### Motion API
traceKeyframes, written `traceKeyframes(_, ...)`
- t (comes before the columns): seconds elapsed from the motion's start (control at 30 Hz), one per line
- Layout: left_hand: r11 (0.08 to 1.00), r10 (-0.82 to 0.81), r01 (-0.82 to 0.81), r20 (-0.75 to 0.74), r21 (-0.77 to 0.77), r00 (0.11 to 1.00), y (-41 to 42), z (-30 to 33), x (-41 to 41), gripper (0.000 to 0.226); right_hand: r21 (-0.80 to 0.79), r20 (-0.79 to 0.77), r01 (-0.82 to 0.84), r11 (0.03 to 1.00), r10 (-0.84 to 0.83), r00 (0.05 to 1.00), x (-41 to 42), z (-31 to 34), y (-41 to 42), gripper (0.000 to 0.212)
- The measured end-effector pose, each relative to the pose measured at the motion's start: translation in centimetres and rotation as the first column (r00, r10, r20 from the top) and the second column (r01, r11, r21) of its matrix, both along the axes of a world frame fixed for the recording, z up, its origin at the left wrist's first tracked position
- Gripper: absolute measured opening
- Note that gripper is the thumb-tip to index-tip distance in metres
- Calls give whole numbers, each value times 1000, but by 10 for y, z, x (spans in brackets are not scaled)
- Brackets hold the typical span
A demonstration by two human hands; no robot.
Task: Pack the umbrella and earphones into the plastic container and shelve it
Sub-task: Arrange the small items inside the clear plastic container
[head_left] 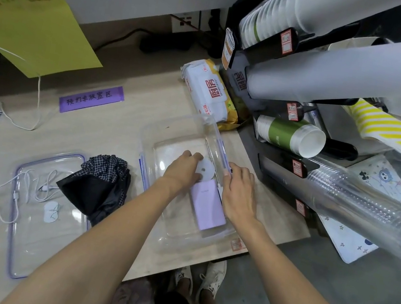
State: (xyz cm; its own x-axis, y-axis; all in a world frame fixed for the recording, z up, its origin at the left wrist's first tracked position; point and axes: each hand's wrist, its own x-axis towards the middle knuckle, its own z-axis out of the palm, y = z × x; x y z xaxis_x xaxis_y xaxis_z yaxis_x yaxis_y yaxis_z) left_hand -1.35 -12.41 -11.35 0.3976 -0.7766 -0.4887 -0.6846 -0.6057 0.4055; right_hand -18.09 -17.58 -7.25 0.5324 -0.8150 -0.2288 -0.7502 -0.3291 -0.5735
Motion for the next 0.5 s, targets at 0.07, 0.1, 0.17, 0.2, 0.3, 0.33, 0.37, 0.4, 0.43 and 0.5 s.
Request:
traceKeyframes(0.07,1000,-11,11,1,1,1000,2,3,0,60,5,-1,2,1000,-2,1000,0,0,-1,37)
traceKeyframes(0.1,1000,-15,15,5,4,1000,3,4,-1,62,6,1,3,1000,-3,1000,0,0,-1,37)
traceKeyframes(0.17,1000,-8,8,28,5,1000,6,11,-1,64,1,12,20,1000,-20,1000,0,2,-1,37)
traceKeyframes(0.2,1000,0,-1,43,2,999,7,15,0,62,-17,20,33,999,-32,999,1,4,0,37)
traceKeyframes(0.3,997,49,-45,70,-55,996,19,34,5,55,-160,3,12,987,-12,1000,9,17,4,34)
traceKeyframes(0.33,994,75,-69,77,-87,994,25,42,7,52,-204,-13,-4,979,2,1000,14,22,5,34)
traceKeyframes(0.37,988,110,-99,83,-120,991,30,48,8,49,-227,-21,-10,974,5,1000,18,26,5,33)
traceKeyframes(0.4,977,154,-137,94,-163,984,38,58,11,46,-244,-15,-20,969,17,1000,26,33,7,33)
traceKeyframes(0.43,964,189,-164,107,-208,976,46,67,13,43,-251,-3,-26,968,26,1000,33,39,9,32)
traceKeyframes(0.5,930,261,-208,146,-303,954,64,85,19,37,-243,45,-53,969,66,997,48,50,16,31)
